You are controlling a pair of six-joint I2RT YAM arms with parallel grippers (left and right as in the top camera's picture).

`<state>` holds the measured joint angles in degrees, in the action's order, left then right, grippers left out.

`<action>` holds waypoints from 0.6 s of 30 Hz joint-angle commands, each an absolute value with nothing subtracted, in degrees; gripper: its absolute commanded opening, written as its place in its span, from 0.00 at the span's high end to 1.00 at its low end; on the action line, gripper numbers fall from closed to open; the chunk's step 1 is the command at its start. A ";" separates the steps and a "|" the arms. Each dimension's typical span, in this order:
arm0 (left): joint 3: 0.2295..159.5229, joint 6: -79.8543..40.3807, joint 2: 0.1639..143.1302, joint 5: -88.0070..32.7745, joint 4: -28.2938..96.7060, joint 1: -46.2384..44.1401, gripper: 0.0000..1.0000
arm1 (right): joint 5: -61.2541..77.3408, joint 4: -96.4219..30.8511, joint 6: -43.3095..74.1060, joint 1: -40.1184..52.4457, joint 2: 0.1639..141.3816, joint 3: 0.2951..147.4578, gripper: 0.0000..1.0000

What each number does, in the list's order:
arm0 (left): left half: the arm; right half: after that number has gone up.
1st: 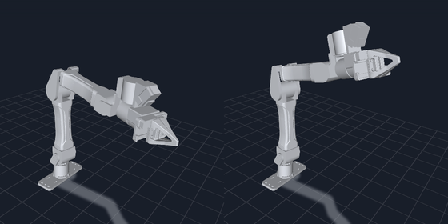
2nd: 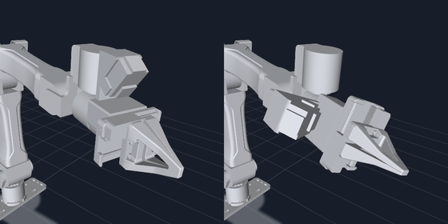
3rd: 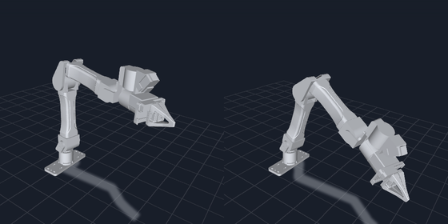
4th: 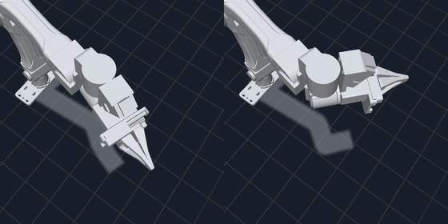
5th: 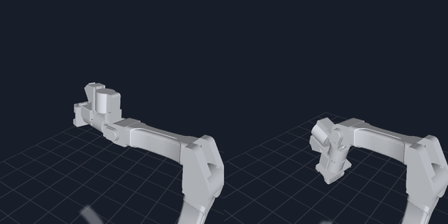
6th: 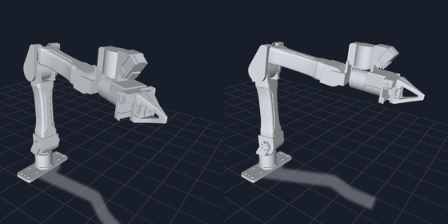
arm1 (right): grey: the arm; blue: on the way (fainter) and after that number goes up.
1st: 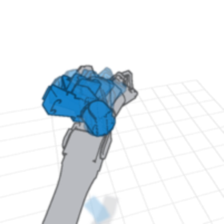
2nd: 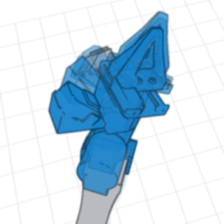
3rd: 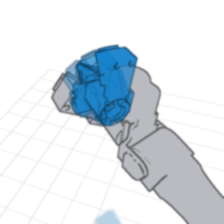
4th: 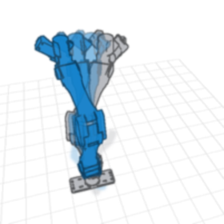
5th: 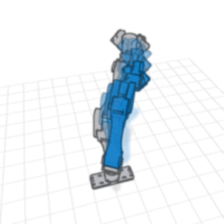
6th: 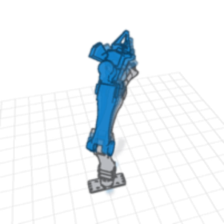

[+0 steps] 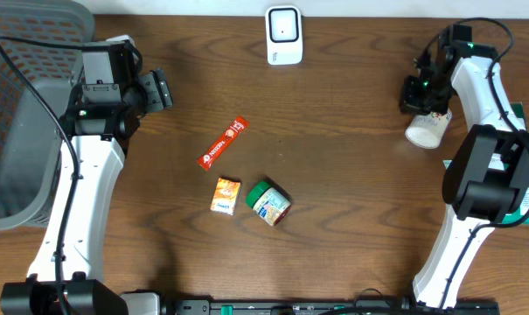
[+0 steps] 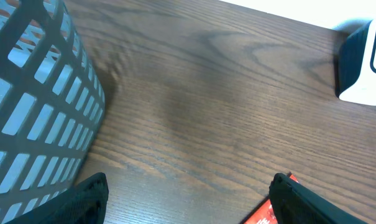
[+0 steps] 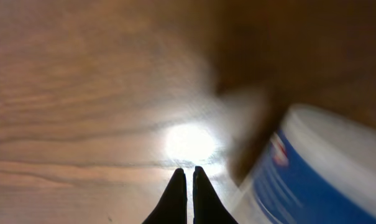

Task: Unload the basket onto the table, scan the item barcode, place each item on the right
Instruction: 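Open the right gripper and withdraw it from the cup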

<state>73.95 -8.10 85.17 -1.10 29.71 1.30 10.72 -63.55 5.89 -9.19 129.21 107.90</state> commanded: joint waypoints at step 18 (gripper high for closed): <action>74.11 -8.19 85.73 -0.40 29.67 1.32 0.17 | -6.09 -71.18 4.86 -14.44 128.51 108.53 0.99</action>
<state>73.95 -8.10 85.17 -1.10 29.74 1.30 -3.99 -70.87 5.65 -13.23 129.21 107.92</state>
